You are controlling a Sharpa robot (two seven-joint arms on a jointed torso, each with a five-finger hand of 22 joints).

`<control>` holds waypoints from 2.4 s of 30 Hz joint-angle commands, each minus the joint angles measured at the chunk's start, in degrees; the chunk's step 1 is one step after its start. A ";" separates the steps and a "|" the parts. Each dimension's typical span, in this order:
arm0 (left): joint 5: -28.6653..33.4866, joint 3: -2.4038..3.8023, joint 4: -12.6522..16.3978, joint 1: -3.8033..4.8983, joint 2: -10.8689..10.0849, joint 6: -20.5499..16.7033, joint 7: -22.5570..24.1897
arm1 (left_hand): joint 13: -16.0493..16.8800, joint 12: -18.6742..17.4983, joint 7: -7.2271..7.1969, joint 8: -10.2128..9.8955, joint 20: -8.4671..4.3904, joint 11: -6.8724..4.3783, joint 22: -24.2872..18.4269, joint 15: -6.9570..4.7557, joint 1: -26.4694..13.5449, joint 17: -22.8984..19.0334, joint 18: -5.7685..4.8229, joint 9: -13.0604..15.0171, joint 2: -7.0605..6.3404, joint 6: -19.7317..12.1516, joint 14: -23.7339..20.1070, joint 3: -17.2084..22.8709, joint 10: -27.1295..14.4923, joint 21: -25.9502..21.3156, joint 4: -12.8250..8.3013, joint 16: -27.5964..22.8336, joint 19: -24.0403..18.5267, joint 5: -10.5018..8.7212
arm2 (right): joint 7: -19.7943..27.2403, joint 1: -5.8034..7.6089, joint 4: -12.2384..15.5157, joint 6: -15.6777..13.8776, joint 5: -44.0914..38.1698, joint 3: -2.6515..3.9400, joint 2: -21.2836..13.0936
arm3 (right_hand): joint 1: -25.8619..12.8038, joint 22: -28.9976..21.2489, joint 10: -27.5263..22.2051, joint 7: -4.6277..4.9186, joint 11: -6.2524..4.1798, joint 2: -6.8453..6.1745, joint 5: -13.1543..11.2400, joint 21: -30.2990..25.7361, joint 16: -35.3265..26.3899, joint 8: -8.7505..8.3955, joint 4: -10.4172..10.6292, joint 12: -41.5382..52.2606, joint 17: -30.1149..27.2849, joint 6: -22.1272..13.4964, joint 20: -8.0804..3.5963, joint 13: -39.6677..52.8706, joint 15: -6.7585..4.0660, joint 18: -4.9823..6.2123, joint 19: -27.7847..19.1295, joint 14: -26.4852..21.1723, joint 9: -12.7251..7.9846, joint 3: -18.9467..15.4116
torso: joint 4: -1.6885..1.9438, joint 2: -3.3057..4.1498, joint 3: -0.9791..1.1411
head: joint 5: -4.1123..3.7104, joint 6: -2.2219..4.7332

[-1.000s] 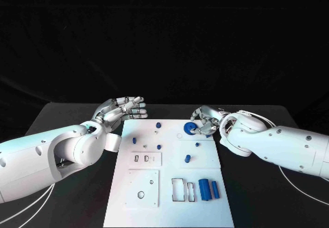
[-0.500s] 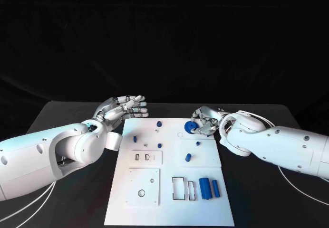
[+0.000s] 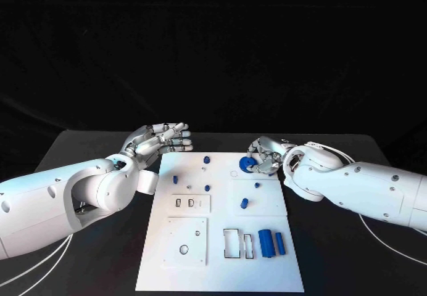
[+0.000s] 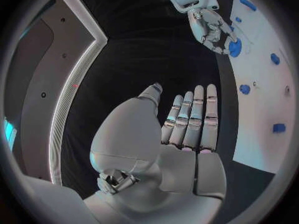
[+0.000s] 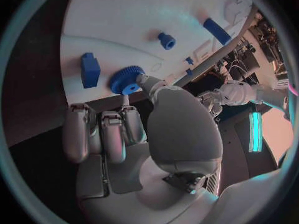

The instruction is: Assemble the parts on the task board

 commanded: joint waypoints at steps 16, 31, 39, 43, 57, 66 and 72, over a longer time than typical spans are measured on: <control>0.12 0.05 0.07 0.06 0.00 1.10 0.09 | 0.05 -0.18 3.03 -0.18 -0.06 0.17 -0.12 0.14 -0.25 0.10 0.19 -0.05 0.45 -0.46 -0.43 -0.31 -0.45 -0.43 0.00 0.19 -0.34 -0.14 | -2.04 -0.44 1.02 -3.32 -4.70 -0.16 0.16 | 1.39 2.09 1.62 -0.65 -0.76 0.34 0.26 0.49 0.23 1.69 -0.98 1.31 15.07 3.06 -0.57 4.62 -0.53 -0.59 0.21 5.97 -0.80 3.36 | -0.01 0.01 0.06 | 0.23 -0.19; 0.11 0.05 -0.13 0.05 0.23 1.24 -0.09 | 0.05 -0.18 3.05 -0.19 -0.05 0.18 -0.13 0.15 -0.26 0.13 0.18 -0.06 0.48 -0.51 -0.50 -0.34 -0.51 -0.45 0.01 0.21 -0.38 -0.12 | -2.71 -0.32 8.05 -7.66 -10.91 -0.05 0.06 | 0.88 2.33 1.89 -0.74 -0.85 0.05 0.35 0.63 0.23 1.73 -1.03 1.52 15.07 3.49 -0.70 4.91 -0.64 -0.65 0.32 5.97 -1.21 4.08 | 0.02 0.00 -0.01 | 0.40 0.19; 0.04 0.05 -0.51 0.06 0.31 0.87 0.01 | 0.05 -0.18 3.06 -0.19 -0.03 0.20 -0.15 0.17 -0.25 0.16 0.17 -0.06 0.54 -0.56 -0.58 -0.34 -0.57 -0.48 0.00 0.23 -0.42 -0.06 | -4.65 -0.25 8.94 -9.33 -14.94 -0.02 3.51 | 0.33 2.35 1.89 -0.75 -0.91 -0.34 2.73 0.53 0.23 1.42 -1.25 1.47 15.07 3.59 -0.80 4.86 -0.72 -0.63 0.30 5.97 -1.93 5.40 | 0.16 0.08 -0.08 | 0.21 0.46; 0.04 0.05 -0.67 0.06 0.31 0.77 0.11 | 0.05 -0.17 3.06 -0.19 -0.03 0.20 -0.16 0.18 -0.21 0.17 0.17 -0.06 0.55 -0.58 -0.64 -0.34 -0.60 -0.49 -0.03 0.23 -0.45 -0.03 | -4.85 -0.27 8.36 -9.77 -15.85 -0.04 5.26 | 0.36 2.38 1.92 -0.76 -0.91 -0.36 2.95 0.54 0.23 1.39 -1.37 1.49 15.07 3.61 -0.81 4.89 -0.72 -0.64 0.31 5.97 -2.01 5.60 | 0.13 0.10 -0.14 | 0.22 0.45; 0.03 0.07 -0.76 0.10 0.52 0.72 0.37 | 0.05 -0.17 3.06 -0.19 -0.03 0.20 -0.16 0.18 -0.21 0.17 0.17 -0.06 0.55 -0.58 -0.64 -0.34 -0.60 -0.49 -0.03 0.23 -0.45 -0.03 | -4.85 -1.38 4.33 -9.96 -17.01 -0.24 10.91 | 0.35 2.42 1.99 -0.74 -0.91 -0.38 3.14 0.56 0.23 1.35 -1.46 1.55 15.07 3.62 -0.81 4.97 -0.72 -0.64 0.33 5.97 -2.09 5.77 | 0.39 0.41 -0.26 | 0.55 0.47; 0.03 0.08 -0.89 0.12 0.31 0.63 0.42 | 0.06 -0.14 3.06 -0.16 -0.01 0.20 -0.18 0.19 -0.12 0.21 0.16 -0.05 0.58 -0.58 -0.72 -0.33 -0.61 -0.52 -0.11 0.27 -0.49 0.08 | -4.73 -2.40 2.10 -9.49 -17.82 -0.33 12.73 | 0.28 2.33 1.99 -0.70 -0.88 -0.42 3.13 0.48 0.23 1.25 -1.49 1.55 15.07 3.52 -0.81 4.96 -0.72 -0.62 0.27 5.97 -2.18 5.86 | 0.45 0.49 -0.26 | 0.61 0.40; 0.03 0.08 -1.06 0.13 0.24 0.66 0.41 | 0.06 -0.14 3.06 -0.16 -0.01 0.20 -0.18 0.19 -0.12 0.21 0.16 -0.05 0.58 -0.58 -0.72 -0.33 -0.61 -0.52 -0.11 0.27 -0.49 0.08 | -4.68 -2.82 1.20 -9.43 -18.78 -0.36 13.51 | 0.24 2.37 2.00 -0.68 -0.86 -0.45 3.12 0.50 0.23 1.18 -1.52 1.55 15.07 3.45 -0.81 4.97 -0.71 -0.63 0.29 5.97 -2.24 5.92 | 0.47 0.48 -0.23 | 0.78 0.36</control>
